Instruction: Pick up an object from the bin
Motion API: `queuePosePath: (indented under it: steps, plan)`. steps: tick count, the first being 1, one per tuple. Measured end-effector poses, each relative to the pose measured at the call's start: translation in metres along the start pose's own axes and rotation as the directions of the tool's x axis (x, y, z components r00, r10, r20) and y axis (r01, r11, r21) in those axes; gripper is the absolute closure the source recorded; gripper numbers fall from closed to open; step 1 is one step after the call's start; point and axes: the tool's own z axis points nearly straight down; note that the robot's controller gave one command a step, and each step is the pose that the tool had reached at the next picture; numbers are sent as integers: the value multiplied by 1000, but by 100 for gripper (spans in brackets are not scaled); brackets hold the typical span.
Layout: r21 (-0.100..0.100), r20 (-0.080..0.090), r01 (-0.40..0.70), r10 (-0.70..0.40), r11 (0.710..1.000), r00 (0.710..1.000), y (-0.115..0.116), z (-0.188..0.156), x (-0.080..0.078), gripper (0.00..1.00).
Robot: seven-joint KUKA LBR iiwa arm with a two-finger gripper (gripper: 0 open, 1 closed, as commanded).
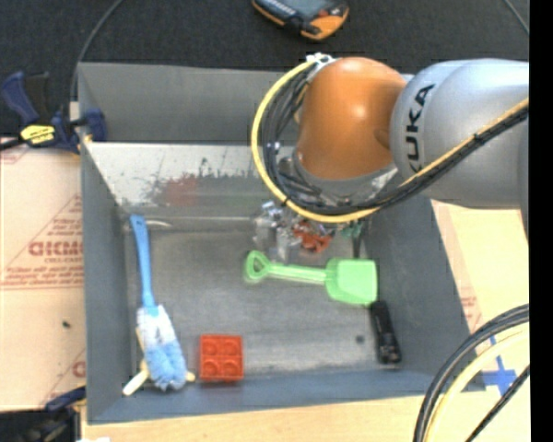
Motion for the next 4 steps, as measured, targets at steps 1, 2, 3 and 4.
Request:
queuePosePath:
  steps: [1, 2, 3, 4]
  plan:
    - [-2, 3, -17, 17, 1000, 1000, -12, 51, -10, 0]
    - [-4, 1, -21, 21, 1000, 1000, -14, 60, -11, 0]
    - [-3, -1, 78, -78, 997, 997, -62, 91, 20, 0]
    - [0, 8, 124, -124, 992, 992, -72, 111, 16, 0]
